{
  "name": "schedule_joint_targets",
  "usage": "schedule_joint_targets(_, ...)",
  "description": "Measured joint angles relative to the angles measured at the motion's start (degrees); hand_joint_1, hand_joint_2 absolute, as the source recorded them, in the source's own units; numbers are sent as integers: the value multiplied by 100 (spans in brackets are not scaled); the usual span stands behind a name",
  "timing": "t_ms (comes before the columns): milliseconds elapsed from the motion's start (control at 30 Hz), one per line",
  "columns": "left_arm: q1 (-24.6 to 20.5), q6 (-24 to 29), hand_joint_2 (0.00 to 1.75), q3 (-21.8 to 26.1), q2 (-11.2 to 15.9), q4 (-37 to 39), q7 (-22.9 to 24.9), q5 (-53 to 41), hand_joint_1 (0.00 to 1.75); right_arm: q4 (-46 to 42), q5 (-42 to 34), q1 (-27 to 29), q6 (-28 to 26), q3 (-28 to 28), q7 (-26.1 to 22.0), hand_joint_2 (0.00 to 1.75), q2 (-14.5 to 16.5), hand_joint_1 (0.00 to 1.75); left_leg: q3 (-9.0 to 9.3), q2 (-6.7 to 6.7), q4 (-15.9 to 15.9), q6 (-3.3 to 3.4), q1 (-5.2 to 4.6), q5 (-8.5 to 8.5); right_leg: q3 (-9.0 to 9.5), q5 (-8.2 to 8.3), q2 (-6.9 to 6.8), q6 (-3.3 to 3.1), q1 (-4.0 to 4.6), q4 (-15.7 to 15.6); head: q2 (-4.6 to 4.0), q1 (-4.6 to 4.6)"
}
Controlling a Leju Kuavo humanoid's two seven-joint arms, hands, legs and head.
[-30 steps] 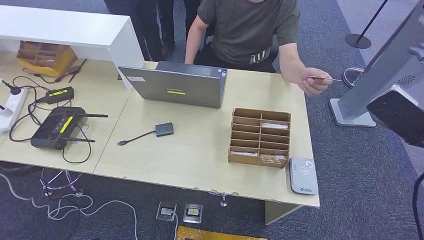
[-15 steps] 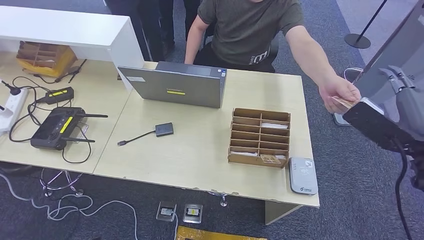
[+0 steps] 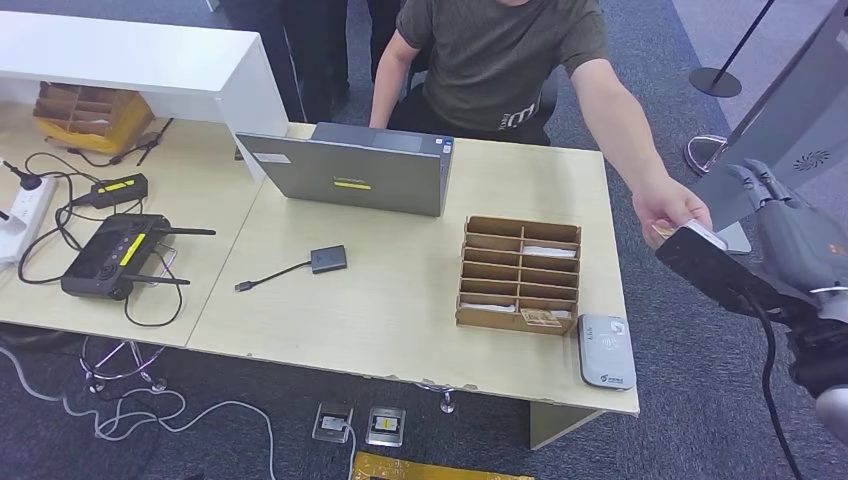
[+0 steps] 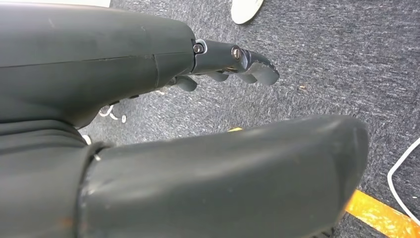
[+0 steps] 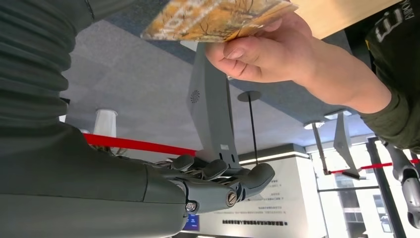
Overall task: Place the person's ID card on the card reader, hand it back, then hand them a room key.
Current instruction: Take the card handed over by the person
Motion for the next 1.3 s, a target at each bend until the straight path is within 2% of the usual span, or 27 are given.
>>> schedule_joint_targets(400, 2, 2, 0, -2, 0, 0, 1, -42, 0, 48, 227, 241, 24, -105, -6, 175, 44, 0, 3, 1, 1, 0, 0, 0, 1, 0, 0, 0, 0, 0, 0, 1)
schedule_joint_targets(433, 3, 2, 0, -2, 0, 0, 1, -49, 0, 48, 227, 277, 25, -138, -6, 175, 43, 19, 3, 1, 0, 0, 0, 0, 1, 0, 1, 0, 0, 0, 0, 1)
schedule_joint_targets(533, 3, 2, 0, -3, 0, 0, 1, -52, 0, 48, 227, 333, 26, -203, -6, 175, 42, 144, 4, 3, 0, 0, 0, 0, 0, 0, 7, 0, 0, -1, 0, 0)
schedule_joint_targets(567, 3, 2, 0, -3, 0, 0, 1, -53, 0, 48, 227, 345, 26, -211, -5, 175, 41, 168, 5, 4, 1, 0, 0, 0, 0, 0, 8, 0, 0, -1, 0, 0)
schedule_joint_targets(600, 3, 2, 0, -4, 0, 0, 1, -54, 0, 48, 227, 359, 27, -220, -5, 175, 41, 173, 5, 4, 1, 0, 0, 0, 1, 0, 9, 0, 0, -1, 0, 1)
schedule_joint_targets(1300, 1, 0, 0, -16, -28, 0, 1, -101, 0, 48, 357, 901, 363, -640, -172, 175, 97, 175, 5, 5, 0, 0, 0, 0, 1, 0, 9, 0, 0, 0, 0, 1)
